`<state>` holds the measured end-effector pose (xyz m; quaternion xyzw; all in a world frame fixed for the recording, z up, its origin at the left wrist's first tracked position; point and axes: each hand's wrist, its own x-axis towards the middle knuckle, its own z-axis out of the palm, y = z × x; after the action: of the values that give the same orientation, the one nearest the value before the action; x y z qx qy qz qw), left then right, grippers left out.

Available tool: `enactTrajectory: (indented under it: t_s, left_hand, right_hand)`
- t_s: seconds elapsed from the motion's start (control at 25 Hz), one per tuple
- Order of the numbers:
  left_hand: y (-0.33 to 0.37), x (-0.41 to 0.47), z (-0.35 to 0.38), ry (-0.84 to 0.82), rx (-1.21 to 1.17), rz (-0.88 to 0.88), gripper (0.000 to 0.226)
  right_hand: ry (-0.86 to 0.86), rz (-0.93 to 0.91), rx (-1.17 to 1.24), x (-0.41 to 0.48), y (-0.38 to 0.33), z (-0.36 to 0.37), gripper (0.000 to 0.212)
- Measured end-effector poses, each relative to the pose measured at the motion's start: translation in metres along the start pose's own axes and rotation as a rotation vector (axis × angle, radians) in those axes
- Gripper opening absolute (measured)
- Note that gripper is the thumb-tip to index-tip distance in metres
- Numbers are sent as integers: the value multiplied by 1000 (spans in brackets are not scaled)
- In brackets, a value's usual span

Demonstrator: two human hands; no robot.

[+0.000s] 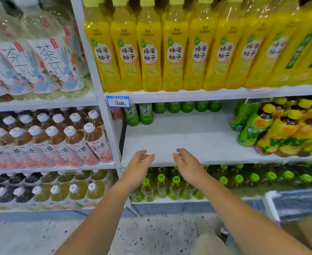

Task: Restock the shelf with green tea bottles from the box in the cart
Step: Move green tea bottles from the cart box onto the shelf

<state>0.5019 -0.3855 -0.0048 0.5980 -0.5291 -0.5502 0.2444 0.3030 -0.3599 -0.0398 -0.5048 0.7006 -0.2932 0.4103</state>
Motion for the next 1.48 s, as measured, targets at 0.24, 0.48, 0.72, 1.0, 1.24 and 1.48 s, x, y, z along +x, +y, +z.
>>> enactTrajectory:
  t_s: [0.24,0.48,0.72,1.0,1.24,1.48]
  left_hand:
    - [27,-103,-9,-175,118,-78,51]
    - [42,-168,10,-315,163,-16,56]
    - [73,-215,56,-497,202,96,59]
    - [93,-264,161,-721,221,162,61]
    - [115,-300,261,-860,267,138,68]
    - [139,-333,362,-837,285,74,66]
  right_hand:
    - [24,142,-8,-115,-20,-50,55]
    - [130,306,54,-241,-19,-81,59]
    - [357,435,160,-352,-19,-121,61]
    - [632,530,237,-435,16,-160,64]
    - [737,576,270,-485,58,-216,49]
    - [686,595,263,-517,121,-290,48]
